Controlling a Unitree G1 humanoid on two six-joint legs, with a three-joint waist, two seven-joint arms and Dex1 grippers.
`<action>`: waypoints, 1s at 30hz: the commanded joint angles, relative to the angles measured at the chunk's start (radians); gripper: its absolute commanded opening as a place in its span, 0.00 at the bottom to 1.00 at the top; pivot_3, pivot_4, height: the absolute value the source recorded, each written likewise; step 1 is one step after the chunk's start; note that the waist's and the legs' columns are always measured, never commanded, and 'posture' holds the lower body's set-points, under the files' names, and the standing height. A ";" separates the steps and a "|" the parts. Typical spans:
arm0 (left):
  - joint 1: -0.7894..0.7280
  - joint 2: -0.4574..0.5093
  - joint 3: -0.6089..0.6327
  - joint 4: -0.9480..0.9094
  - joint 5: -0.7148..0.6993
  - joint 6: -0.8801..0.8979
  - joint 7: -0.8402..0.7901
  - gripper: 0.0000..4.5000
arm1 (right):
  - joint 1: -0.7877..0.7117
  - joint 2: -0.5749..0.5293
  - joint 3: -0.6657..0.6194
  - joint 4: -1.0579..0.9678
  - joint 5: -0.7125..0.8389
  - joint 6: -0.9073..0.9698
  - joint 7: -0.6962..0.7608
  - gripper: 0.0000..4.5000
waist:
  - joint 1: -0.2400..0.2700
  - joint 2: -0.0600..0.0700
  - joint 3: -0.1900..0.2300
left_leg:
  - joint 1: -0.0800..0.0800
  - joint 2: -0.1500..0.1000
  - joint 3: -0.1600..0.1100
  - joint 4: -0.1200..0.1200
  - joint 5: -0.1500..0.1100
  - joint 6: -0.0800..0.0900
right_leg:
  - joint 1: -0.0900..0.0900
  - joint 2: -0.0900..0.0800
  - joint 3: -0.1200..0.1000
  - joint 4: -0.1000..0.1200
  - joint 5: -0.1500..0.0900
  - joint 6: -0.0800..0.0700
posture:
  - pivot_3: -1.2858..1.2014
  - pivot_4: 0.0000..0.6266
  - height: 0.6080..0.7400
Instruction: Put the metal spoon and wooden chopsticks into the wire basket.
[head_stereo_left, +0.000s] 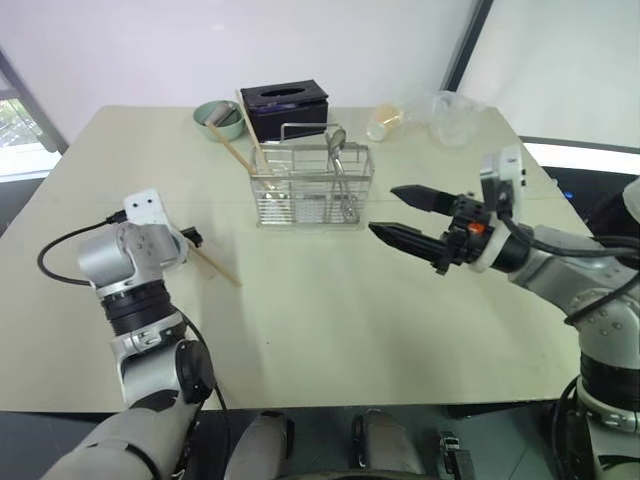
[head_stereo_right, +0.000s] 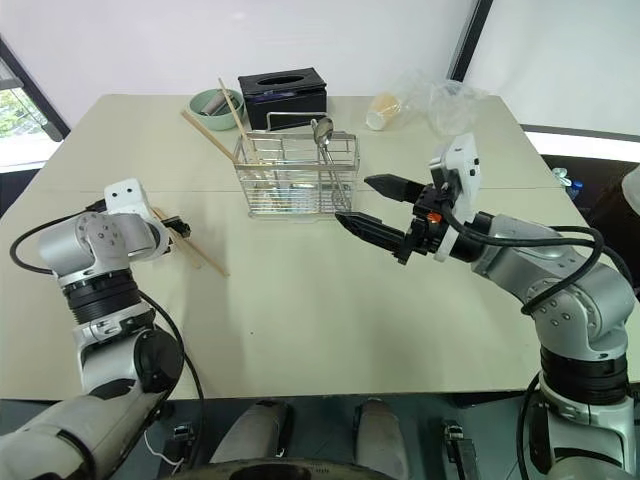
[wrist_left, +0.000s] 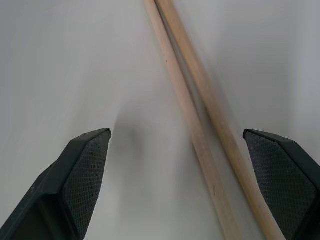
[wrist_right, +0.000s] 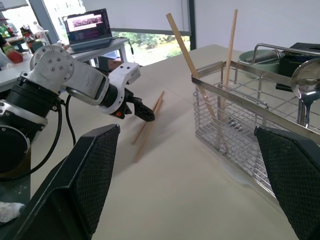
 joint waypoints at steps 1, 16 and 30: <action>0.009 -0.003 0.017 -0.045 0.030 0.005 0.000 1.00 | -0.013 0.000 -0.011 -0.021 0.012 -0.014 -0.003 0.99 | 0.000 0.000 0.000 | 0.000 0.000 0.000 0.000 0.000 0.000 | 0.000 0.000 0.000 0.000 0.000 0.000 | 0.52 0.24 0.31; -0.020 -0.030 0.039 -0.048 0.066 -0.058 -0.029 1.00 | -0.040 -0.004 0.006 -0.005 0.023 0.000 -0.005 0.99 | 0.001 0.000 0.000 | 0.000 0.000 0.000 0.000 0.000 0.000 | 0.001 0.000 -0.001 0.000 0.000 0.000 | 0.52 0.24 0.31; -0.047 -0.013 0.107 -0.098 0.092 -0.052 -0.027 1.00 | -0.023 0.007 0.007 -0.013 0.021 -0.007 -0.024 0.99 | 0.000 0.000 0.000 | 0.000 0.000 0.000 0.000 0.000 0.000 | 0.000 0.000 -0.001 -0.001 0.000 0.000 | 0.52 0.24 0.31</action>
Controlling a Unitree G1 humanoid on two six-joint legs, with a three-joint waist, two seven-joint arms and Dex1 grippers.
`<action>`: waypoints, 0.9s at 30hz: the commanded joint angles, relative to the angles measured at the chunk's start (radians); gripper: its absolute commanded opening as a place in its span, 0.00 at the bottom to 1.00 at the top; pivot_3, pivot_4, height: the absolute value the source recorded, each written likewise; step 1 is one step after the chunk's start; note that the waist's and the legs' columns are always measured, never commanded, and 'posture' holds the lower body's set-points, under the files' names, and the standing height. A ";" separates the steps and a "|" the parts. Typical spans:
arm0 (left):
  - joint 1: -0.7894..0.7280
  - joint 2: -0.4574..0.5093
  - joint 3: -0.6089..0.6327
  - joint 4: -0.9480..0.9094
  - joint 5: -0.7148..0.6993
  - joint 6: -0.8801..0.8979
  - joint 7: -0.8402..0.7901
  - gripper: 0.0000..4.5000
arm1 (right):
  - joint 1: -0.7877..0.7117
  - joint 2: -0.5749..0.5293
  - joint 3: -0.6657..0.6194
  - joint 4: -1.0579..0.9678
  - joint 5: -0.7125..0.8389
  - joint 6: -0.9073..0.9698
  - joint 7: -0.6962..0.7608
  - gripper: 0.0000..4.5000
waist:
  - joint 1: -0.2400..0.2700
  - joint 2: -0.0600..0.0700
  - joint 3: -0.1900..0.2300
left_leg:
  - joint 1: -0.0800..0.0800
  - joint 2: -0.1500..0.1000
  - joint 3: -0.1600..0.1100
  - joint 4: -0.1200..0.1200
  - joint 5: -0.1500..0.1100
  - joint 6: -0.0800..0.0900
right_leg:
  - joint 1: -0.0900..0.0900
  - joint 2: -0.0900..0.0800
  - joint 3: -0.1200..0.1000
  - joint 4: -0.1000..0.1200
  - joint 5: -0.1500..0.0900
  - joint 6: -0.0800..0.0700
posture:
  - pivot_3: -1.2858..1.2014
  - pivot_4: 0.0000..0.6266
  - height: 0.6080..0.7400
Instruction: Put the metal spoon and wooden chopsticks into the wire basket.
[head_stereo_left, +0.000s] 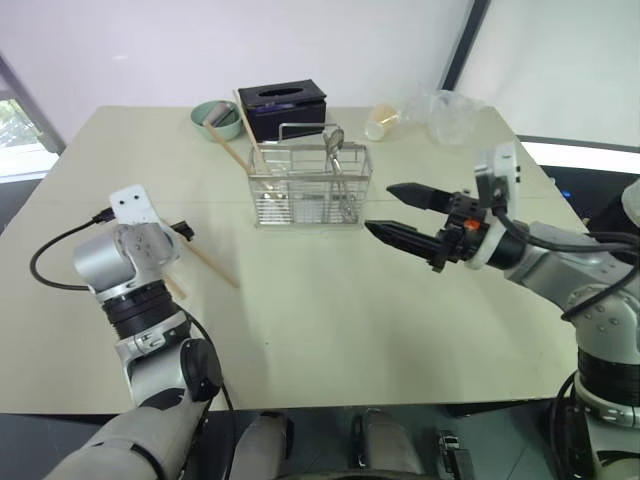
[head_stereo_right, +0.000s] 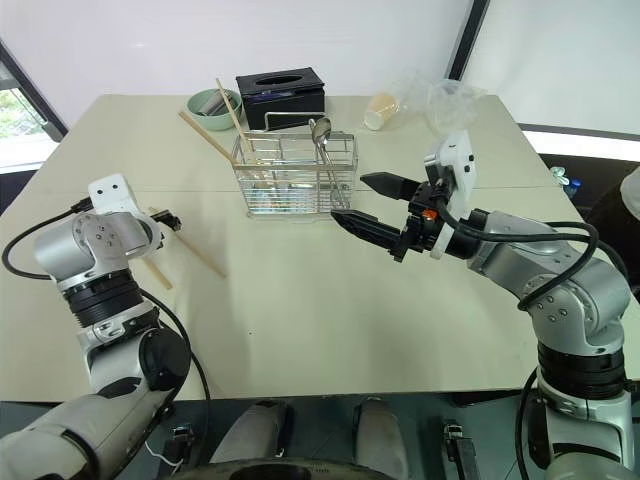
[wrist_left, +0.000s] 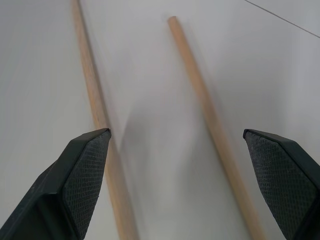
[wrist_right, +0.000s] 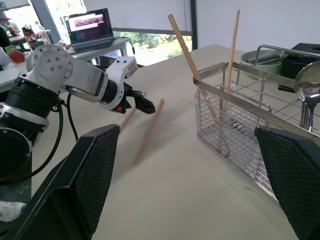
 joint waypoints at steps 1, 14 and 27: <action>-0.029 0.007 0.083 -0.087 -0.001 -0.007 0.002 1.00 | 0.005 0.007 -0.019 -0.024 0.016 -0.008 -0.012 0.99 | 0.000 0.000 0.000 | 0.000 0.000 0.000 0.000 0.000 0.000 | 0.000 0.000 0.000 0.000 0.000 0.000 | 0.52 0.24 0.31; -0.015 0.016 0.181 -0.231 0.046 0.120 -0.016 1.00 | 0.011 0.016 -0.010 -0.006 0.017 -0.014 -0.012 0.99 | 0.000 0.000 0.000 | 0.001 0.000 0.000 0.000 -0.001 -0.001 | 0.001 0.000 0.000 0.000 0.000 0.000 | 0.52 0.24 0.31; -0.043 0.090 0.085 0.049 0.079 0.069 -0.044 1.00 | 0.028 0.005 -0.002 -0.029 0.033 -0.003 0.020 0.99 | 0.000 -0.001 0.001 | 0.000 0.000 0.000 0.000 0.000 -0.001 | 0.000 0.001 0.000 0.000 0.000 0.000 | 0.52 0.24 0.31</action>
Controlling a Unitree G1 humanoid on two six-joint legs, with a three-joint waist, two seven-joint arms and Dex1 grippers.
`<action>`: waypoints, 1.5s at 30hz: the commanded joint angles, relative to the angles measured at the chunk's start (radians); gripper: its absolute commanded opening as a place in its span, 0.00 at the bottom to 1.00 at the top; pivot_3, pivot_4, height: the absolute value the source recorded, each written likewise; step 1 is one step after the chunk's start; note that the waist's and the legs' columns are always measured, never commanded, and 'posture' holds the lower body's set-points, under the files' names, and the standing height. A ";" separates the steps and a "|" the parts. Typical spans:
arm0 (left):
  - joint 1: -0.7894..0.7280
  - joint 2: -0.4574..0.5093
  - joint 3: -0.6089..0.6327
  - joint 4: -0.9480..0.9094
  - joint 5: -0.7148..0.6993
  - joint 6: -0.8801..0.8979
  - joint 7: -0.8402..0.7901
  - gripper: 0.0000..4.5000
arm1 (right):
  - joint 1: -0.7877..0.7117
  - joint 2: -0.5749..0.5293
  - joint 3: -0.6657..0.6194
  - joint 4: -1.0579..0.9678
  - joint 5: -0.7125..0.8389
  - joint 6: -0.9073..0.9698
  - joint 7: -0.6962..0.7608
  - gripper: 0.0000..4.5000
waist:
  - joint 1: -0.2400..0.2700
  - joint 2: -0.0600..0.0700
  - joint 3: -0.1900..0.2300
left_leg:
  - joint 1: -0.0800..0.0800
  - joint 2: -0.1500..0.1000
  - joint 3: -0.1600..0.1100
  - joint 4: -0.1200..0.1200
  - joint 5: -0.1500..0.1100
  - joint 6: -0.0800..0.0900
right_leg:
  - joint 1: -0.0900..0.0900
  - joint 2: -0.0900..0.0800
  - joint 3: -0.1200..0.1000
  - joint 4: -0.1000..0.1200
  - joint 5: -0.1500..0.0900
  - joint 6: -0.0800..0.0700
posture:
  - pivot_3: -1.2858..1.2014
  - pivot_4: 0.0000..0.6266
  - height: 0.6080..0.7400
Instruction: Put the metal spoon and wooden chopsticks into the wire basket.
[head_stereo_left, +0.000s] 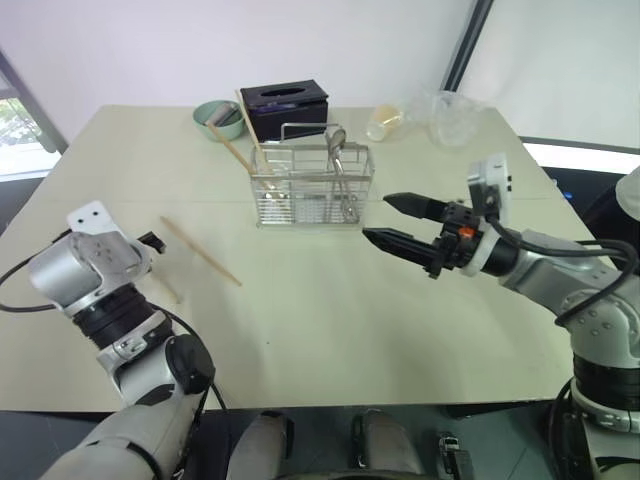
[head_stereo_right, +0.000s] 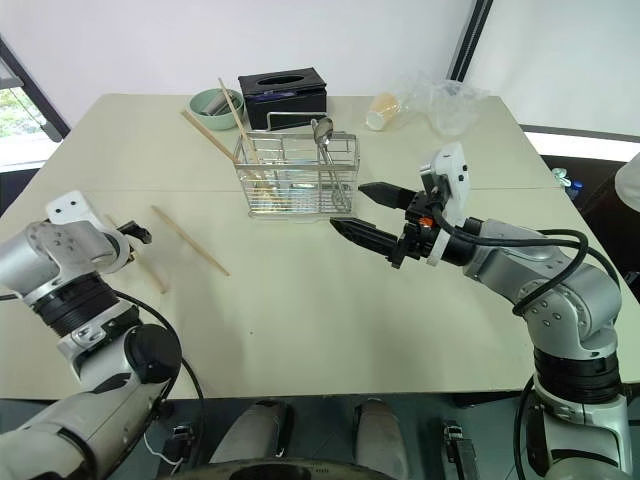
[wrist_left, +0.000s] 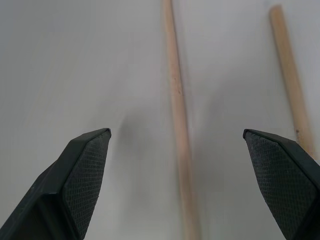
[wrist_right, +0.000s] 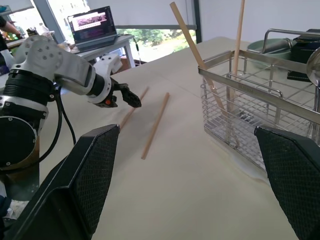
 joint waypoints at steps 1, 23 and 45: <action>-0.023 0.041 -0.046 0.052 0.012 -0.058 -0.009 1.00 | 0.001 -0.007 -0.016 -0.037 0.024 -0.003 0.010 0.99 | 0.000 0.000 0.000 | 0.000 0.000 0.000 0.000 0.000 0.000 | 0.000 0.000 0.000 0.000 0.000 0.000 | 0.52 0.24 0.31; -0.045 0.077 -0.070 0.215 -0.014 -0.232 -0.008 0.01 | 0.039 -0.013 -0.044 -0.053 0.036 -0.019 -0.036 1.00 | 0.001 0.000 0.000 | 0.000 0.000 0.000 0.000 0.000 0.000 | 0.000 -0.001 0.000 0.000 0.000 0.000 | 0.52 0.24 0.31; -0.472 0.070 -0.231 0.452 -0.443 -1.092 -0.558 0.01 | 0.122 0.001 -0.110 -0.130 0.034 -0.048 -0.122 1.00 | 0.001 0.001 0.000 | -0.002 -0.001 0.001 -0.001 0.000 0.001 | 0.003 -0.001 0.000 -0.010 0.003 0.005 | 0.52 0.24 0.31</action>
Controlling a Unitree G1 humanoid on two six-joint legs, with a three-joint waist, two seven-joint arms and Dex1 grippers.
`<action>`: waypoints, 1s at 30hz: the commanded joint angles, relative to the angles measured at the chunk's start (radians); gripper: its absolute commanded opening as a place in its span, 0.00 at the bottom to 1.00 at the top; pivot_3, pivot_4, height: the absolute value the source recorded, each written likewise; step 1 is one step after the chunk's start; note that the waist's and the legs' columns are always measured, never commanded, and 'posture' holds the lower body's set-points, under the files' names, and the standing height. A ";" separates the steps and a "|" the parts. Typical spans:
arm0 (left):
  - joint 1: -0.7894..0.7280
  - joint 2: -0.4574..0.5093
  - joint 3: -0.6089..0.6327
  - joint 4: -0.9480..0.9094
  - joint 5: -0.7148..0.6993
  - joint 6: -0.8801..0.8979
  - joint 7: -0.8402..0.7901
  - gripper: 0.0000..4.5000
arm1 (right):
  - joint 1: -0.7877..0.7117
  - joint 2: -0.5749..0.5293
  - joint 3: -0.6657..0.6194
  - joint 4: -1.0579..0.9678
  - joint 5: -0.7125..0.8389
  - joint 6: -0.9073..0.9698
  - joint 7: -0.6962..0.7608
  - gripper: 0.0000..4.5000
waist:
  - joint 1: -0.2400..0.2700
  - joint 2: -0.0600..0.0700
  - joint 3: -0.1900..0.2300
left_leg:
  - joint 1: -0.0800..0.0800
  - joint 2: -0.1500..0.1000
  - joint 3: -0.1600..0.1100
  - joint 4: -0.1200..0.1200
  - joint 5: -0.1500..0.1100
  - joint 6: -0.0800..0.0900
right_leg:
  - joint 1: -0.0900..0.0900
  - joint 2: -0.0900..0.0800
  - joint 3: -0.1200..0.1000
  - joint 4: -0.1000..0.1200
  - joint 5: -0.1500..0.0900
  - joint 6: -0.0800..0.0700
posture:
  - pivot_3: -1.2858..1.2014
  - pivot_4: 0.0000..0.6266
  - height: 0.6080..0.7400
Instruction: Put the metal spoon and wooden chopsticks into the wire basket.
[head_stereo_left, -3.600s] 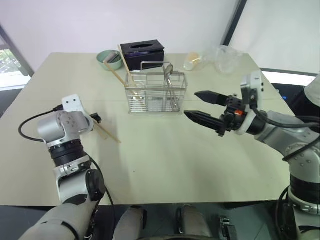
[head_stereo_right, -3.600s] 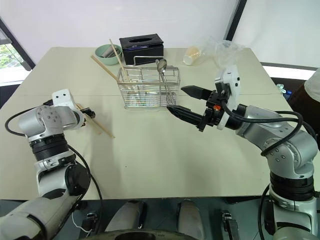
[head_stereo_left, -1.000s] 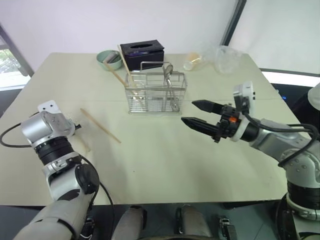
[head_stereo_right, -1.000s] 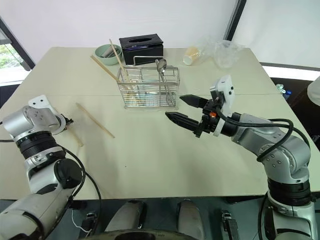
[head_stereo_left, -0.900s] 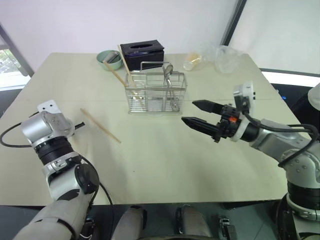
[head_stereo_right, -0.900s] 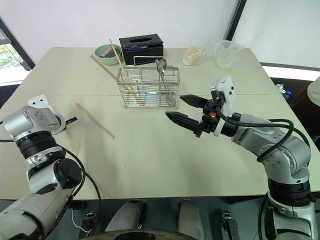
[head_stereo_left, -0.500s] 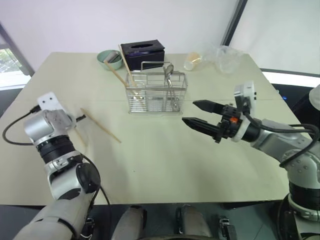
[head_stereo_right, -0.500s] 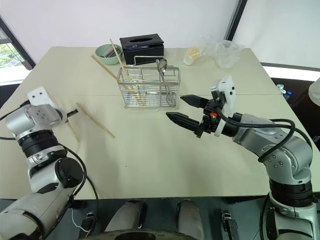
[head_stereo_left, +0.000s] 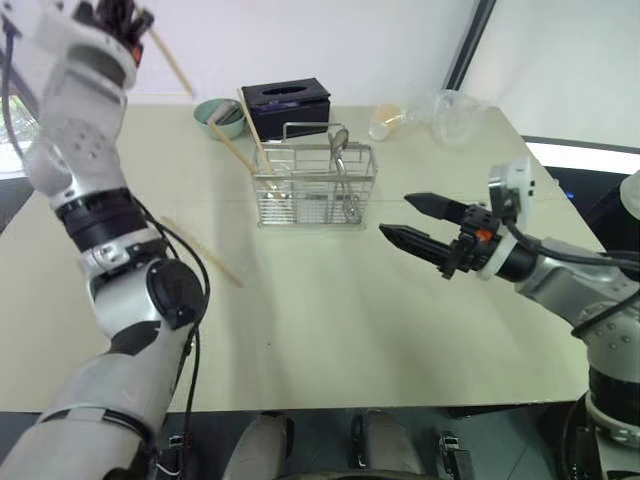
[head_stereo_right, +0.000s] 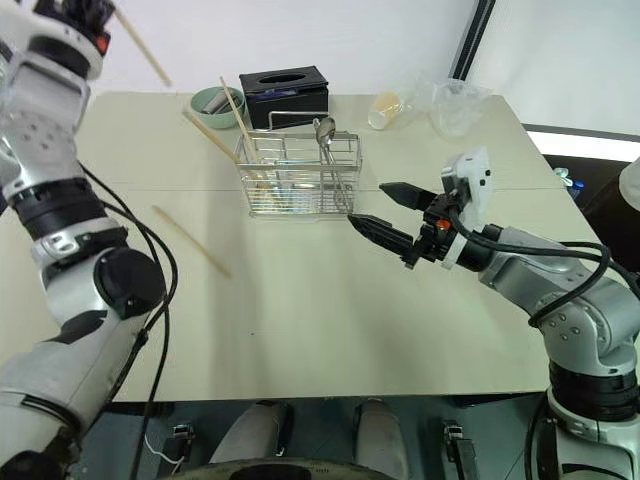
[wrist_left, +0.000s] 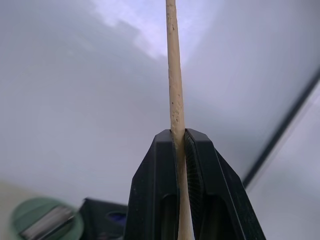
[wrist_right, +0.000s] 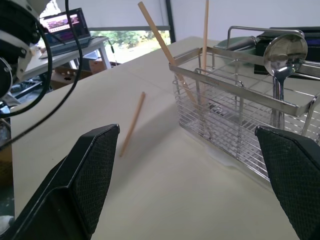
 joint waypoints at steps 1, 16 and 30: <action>-0.007 -0.026 -0.097 0.061 0.005 -0.076 -0.075 0.01 | 0.018 0.017 -0.040 -0.067 0.026 -0.026 -0.039 1.00 | 0.000 0.000 0.000 | 0.000 0.000 0.000 0.000 0.000 0.000 | 0.000 0.000 0.000 0.000 0.000 0.000 | 0.52 0.24 0.31; 0.061 -0.077 -0.318 0.185 0.102 -0.305 -0.200 0.01 | 0.120 0.007 -0.122 -0.146 0.089 -0.041 -0.148 1.00 | -0.001 0.002 0.001 | 0.000 0.001 0.000 -0.001 0.000 0.001 | -0.001 0.002 0.001 -0.002 0.001 0.001 | 0.52 0.24 0.31; 0.113 -0.071 -0.327 0.140 0.087 -0.281 -0.185 0.66 | 0.085 -0.007 -0.106 -0.105 0.097 -0.046 -0.160 1.00 | -0.001 0.002 0.001 | 0.000 0.001 0.000 -0.001 0.000 0.002 | 0.000 0.002 0.001 -0.002 0.001 0.001 | 0.52 0.24 0.31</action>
